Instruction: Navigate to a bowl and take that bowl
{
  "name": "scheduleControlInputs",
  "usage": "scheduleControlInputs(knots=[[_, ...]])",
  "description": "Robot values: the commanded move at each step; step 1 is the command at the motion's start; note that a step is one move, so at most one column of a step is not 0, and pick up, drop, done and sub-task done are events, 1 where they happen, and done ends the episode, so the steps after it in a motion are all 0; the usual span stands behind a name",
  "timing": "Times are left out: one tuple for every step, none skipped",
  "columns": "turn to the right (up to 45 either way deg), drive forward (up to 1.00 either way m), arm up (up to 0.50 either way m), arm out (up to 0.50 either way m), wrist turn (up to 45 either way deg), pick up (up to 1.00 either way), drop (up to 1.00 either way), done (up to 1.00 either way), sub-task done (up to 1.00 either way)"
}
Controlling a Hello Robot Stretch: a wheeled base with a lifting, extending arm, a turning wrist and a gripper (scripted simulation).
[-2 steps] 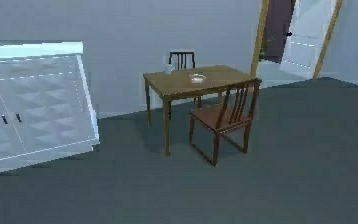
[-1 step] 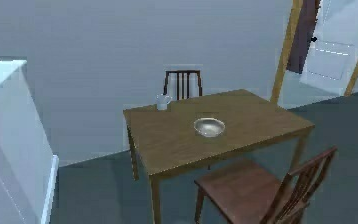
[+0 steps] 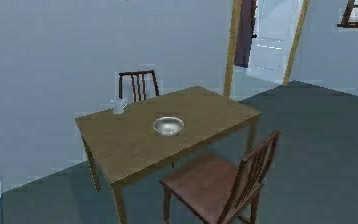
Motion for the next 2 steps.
scheduleControlInputs(knots=[[0.0,0.15,0.0,0.0,0.0,0.0,0.0,0.0,0.0],[-45.0,0.0,0.0,0.0,0.0,0.0,0.0,0.0,0.0]])
